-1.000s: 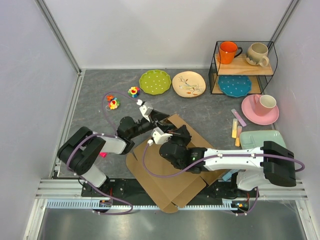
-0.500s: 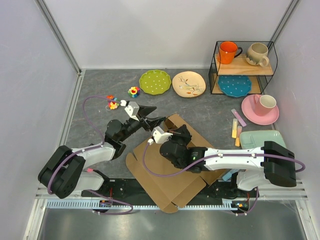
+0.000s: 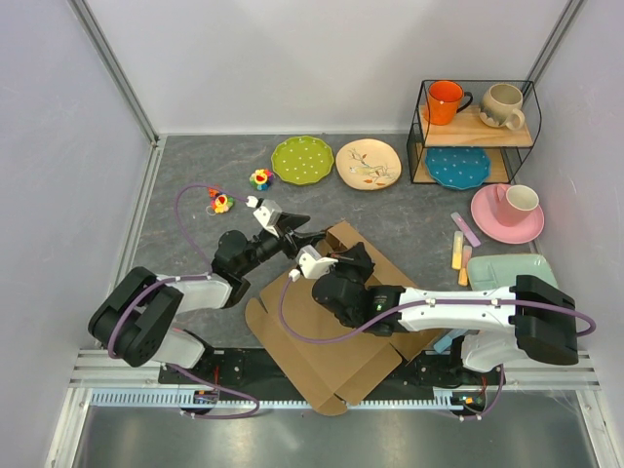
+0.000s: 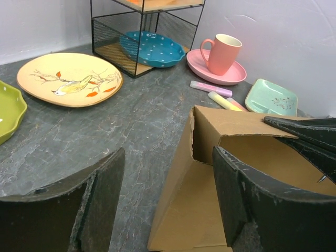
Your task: Fold the paper box
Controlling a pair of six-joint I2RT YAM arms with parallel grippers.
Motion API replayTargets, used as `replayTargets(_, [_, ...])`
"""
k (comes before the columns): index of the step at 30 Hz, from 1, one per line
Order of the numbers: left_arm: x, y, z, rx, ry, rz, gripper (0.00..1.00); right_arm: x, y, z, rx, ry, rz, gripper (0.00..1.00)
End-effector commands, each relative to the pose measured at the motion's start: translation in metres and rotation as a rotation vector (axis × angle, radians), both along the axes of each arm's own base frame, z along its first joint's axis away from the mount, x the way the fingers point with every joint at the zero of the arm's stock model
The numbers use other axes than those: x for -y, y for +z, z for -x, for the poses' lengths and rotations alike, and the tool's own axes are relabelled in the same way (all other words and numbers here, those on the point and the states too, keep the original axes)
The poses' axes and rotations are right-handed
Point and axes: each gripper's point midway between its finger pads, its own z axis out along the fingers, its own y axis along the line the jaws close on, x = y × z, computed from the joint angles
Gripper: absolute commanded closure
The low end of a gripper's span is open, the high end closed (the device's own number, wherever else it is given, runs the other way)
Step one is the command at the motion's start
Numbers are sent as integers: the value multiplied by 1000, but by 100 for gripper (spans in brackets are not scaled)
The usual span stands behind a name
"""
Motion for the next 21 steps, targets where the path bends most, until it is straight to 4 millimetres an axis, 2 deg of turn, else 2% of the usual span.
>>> replayTargets(1, [-2,-18,-5,-19,19,-38,28,-19,-26,8,-107,102,-53,100])
replayTargets(3, [-11,-9,-9,0,80,7,28,-18,-25,9,-106,104,-57,100])
replayTargets(4, [-17,-7,-5,-1,100,35,27,-18,-26,9,-106,104,-57,100])
replayTargets(5, [-23,4,-6,30,122,72,27,-17,-25,9,-105,103,-61,100])
replayTargets(7, [-31,9,-8,25,153,94,26,-16,-26,9,-105,102,-60,100])
replayTargets(11, [-50,8,-12,-7,231,95,28,-16,-24,10,-102,103,-64,100])
replayTargets(13, [-60,-2,-13,-43,286,87,30,-16,-23,9,-102,104,-66,100])
replayTargets(17, [-62,-17,-12,-89,296,47,36,-17,-26,10,-107,108,-71,100])
replayTargets(21, [-36,-21,2,-100,136,21,33,-18,-26,10,-108,108,-75,100])
